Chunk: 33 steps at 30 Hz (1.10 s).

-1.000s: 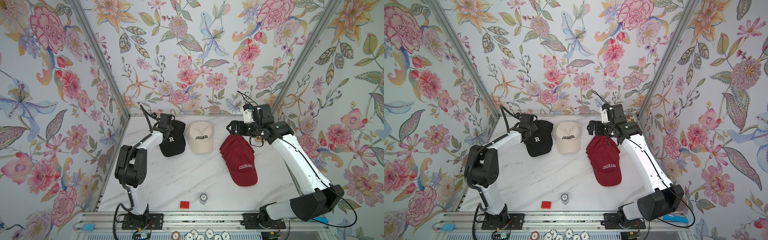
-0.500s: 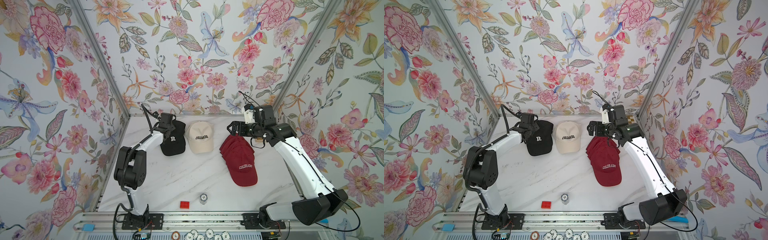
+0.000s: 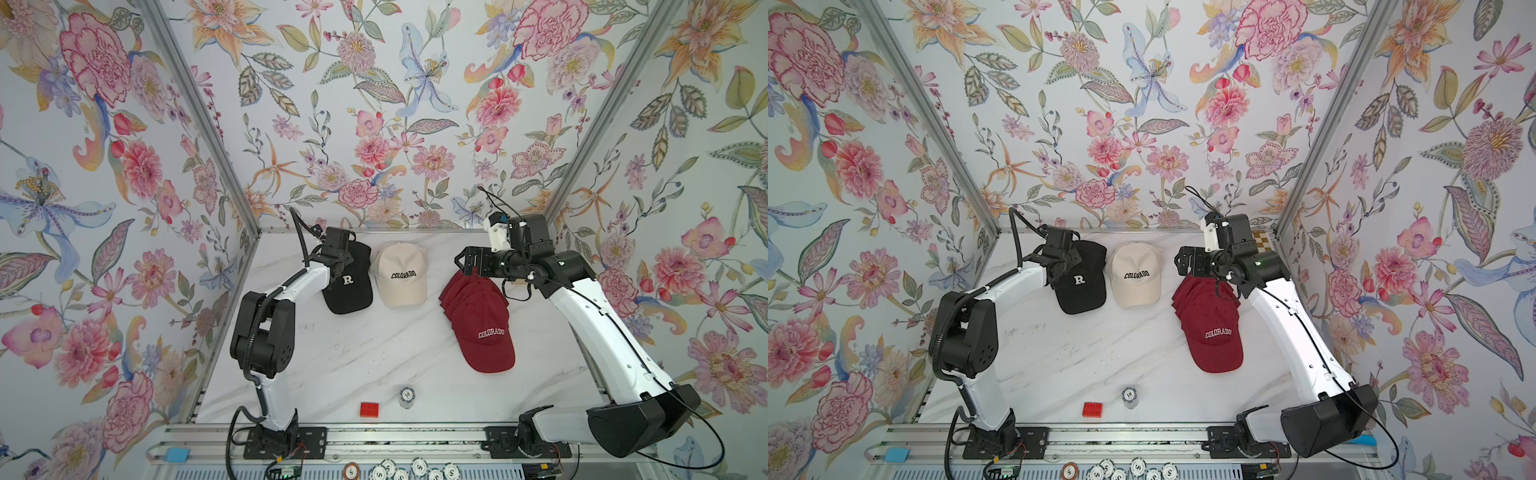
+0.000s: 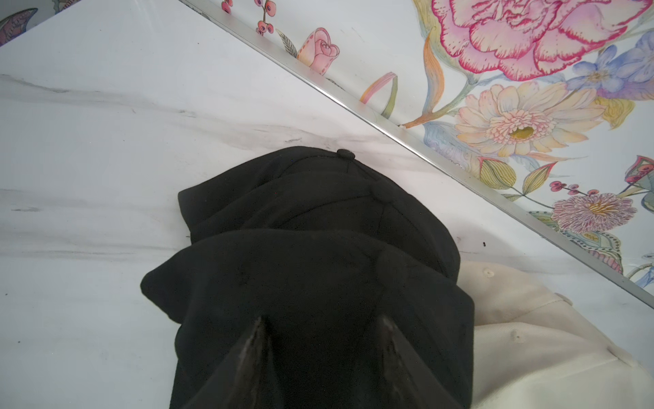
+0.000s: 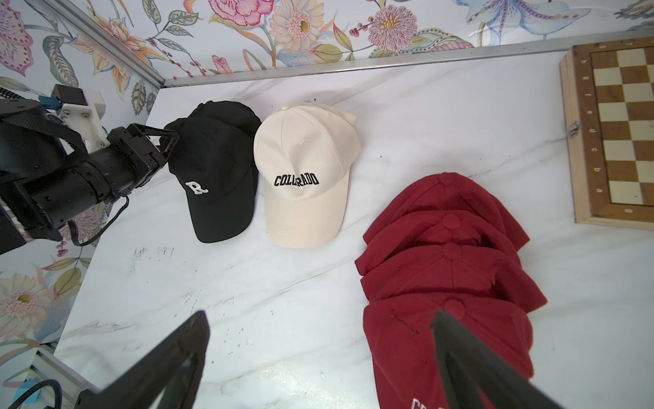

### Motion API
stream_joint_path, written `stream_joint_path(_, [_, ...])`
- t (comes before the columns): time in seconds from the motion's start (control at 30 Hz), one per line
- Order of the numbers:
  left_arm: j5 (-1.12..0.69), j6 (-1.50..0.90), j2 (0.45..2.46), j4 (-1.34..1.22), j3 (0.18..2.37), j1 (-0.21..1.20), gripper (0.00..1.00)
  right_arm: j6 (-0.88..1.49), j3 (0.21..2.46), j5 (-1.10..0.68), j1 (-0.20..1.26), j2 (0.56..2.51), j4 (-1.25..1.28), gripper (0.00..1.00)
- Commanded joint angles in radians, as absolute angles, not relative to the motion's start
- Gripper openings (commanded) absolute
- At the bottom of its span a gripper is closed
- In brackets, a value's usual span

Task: Stack the baseball caps by color
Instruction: Place the baseball cap on the baseball cap.

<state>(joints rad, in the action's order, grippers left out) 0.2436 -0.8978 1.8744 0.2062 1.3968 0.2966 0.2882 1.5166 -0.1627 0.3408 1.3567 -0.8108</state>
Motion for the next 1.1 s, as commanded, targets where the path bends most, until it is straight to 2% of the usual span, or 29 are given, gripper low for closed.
stream_joint_path(0.0, [0.274,-0.874,1.914,0.262,1.431,0.284,0.51,0.29,1.496,-0.146,0.342,1.329,-0.819,0.99])
stream_joint_path(0.1, [0.277,-0.87,1.93,0.246,1.433,0.282,0.52,0.289,1.488,-0.147,0.339,1.323,-0.819,0.99])
stream_joint_path(0.27, [0.276,-0.858,1.975,0.241,1.454,0.267,0.6,0.284,1.485,-0.15,0.332,1.318,-0.819,0.99])
stream_joint_path(0.4, [0.293,-0.851,1.895,0.207,1.413,0.266,0.81,0.279,1.485,-0.154,0.325,1.315,-0.82,0.99])
stream_joint_path(0.53, [0.305,-0.84,1.81,0.215,1.404,0.266,0.93,0.278,1.476,-0.163,0.318,1.313,-0.819,0.99])
stream_joint_path(0.77, [0.333,-0.827,1.743,0.284,1.461,0.266,0.95,0.268,1.48,-0.185,0.31,1.325,-0.809,0.99])
stream_joint_path(1.07, [0.254,-0.823,1.727,0.265,1.499,0.314,0.94,0.269,1.467,-0.192,0.308,1.301,-0.803,0.99])
